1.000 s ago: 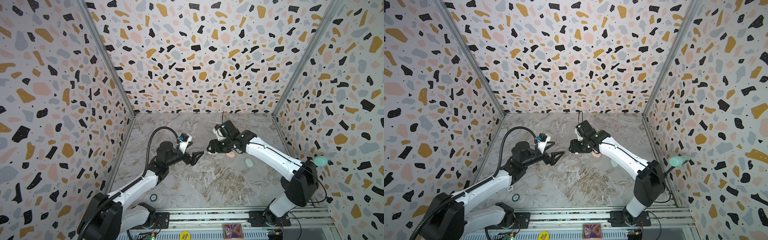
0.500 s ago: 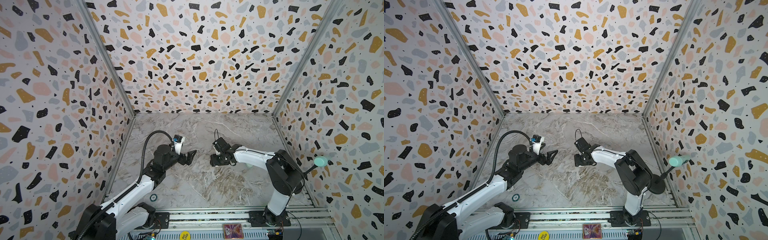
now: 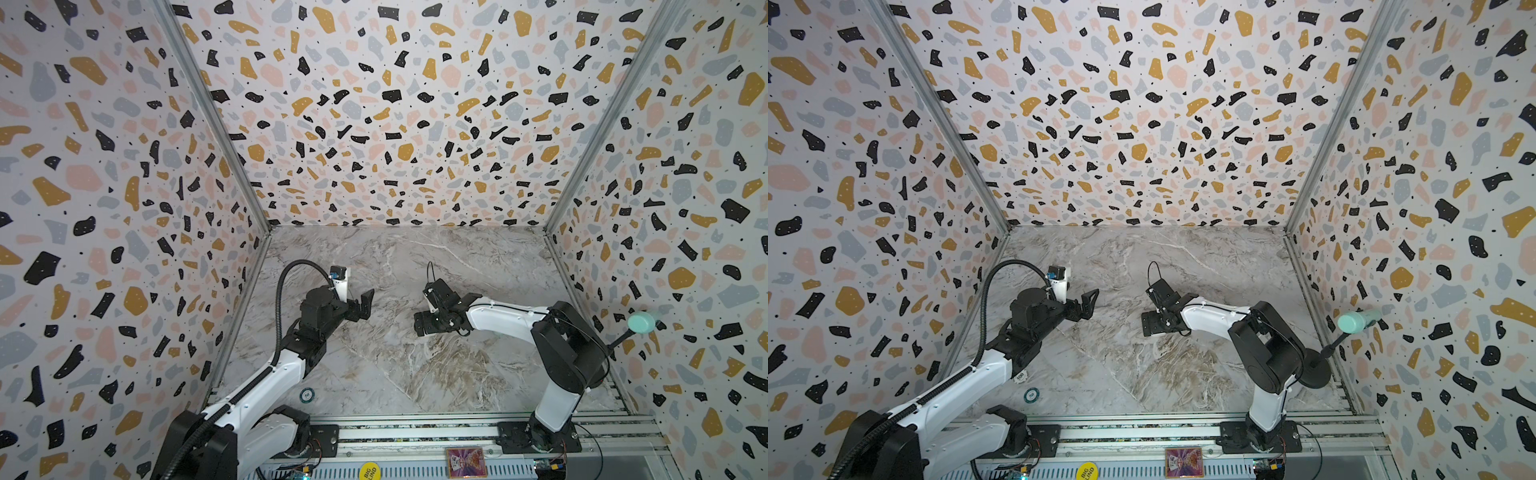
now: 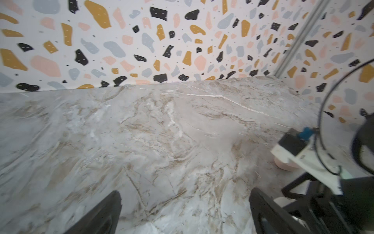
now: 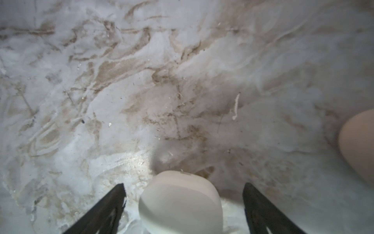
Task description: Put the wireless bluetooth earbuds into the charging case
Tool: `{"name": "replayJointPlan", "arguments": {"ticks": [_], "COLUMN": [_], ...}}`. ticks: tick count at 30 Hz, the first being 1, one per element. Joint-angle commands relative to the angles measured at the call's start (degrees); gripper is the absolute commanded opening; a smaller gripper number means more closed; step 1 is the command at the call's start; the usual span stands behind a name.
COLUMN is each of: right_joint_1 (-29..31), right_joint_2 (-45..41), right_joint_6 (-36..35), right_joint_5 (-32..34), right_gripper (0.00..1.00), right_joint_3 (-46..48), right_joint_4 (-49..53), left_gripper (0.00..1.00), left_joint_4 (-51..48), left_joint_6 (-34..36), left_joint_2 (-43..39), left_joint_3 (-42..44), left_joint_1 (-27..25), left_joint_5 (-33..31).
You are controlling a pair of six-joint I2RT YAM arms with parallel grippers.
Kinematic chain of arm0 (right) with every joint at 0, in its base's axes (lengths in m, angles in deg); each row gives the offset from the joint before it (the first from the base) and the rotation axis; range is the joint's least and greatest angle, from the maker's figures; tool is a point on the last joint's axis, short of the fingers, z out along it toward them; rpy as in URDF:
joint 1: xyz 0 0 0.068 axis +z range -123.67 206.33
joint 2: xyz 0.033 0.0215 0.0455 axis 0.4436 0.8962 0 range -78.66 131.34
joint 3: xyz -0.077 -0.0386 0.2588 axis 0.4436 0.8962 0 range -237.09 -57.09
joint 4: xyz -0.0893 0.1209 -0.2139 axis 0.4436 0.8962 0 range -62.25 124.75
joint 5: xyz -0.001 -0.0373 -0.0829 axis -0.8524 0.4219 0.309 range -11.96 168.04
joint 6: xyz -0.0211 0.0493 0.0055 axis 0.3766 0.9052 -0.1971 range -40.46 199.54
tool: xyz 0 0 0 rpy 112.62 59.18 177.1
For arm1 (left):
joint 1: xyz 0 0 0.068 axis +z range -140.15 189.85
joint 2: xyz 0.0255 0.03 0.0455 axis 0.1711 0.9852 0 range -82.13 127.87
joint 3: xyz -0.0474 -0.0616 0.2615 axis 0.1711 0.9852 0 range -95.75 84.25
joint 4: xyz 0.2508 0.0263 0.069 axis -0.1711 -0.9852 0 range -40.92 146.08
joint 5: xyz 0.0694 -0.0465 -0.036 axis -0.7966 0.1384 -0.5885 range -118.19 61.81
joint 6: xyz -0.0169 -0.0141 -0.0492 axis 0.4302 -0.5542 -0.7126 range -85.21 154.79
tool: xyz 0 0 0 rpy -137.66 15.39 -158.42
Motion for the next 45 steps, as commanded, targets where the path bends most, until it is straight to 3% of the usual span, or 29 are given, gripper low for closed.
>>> {"name": "replayJointPlan", "arguments": {"ticks": [1,8,13,21,27,32,40,45], "right_joint_1": [-1.7,-9.0,-16.1,-25.8,-31.5,-32.6,-38.1,-37.4], "right_joint_2": [-6.8,-16.3,-20.8,-22.3,-20.2,-18.0,-16.1,-14.8], "right_joint_6": [-3.4,-13.0,-20.1,-28.2,-30.6,-34.9,-32.5,-32.8], "right_joint_5": [2.9,7.9,11.5,9.4,3.6,2.2,-3.1,-1.0], "right_gripper": [1.00,0.99,0.99,0.99,0.99,0.99,0.99,0.99], "right_joint_3": [0.5,7.5,13.4,24.9,32.3,38.8,43.9,48.4], "right_joint_4": [1.4,-5.9,-14.6,-35.3,-50.6,-66.2,-78.5,-87.5], "left_gripper": [1.00,1.00,1.00,1.00,1.00,1.00,1.00,1.00], "left_joint_4": [5.2,14.2,20.9,28.2,35.7,42.5,46.9,50.0], "left_joint_6": [3.6,5.9,8.2,11.5,11.0,9.7,9.0,8.3], "left_joint_2": [0.8,3.9,4.6,5.9,10.8,15.7,17.5,19.0], "left_joint_3": [1.2,5.1,8.4,13.4,15.6,16.9,18.7,19.6], "left_joint_1": [0.9,4.1,7.0,10.7,13.2,14.9,15.7,16.0], "left_joint_5": [-7.6,-14.1,-14.7,-15.8,-13.8,-13.9,-13.5,-14.1]}}
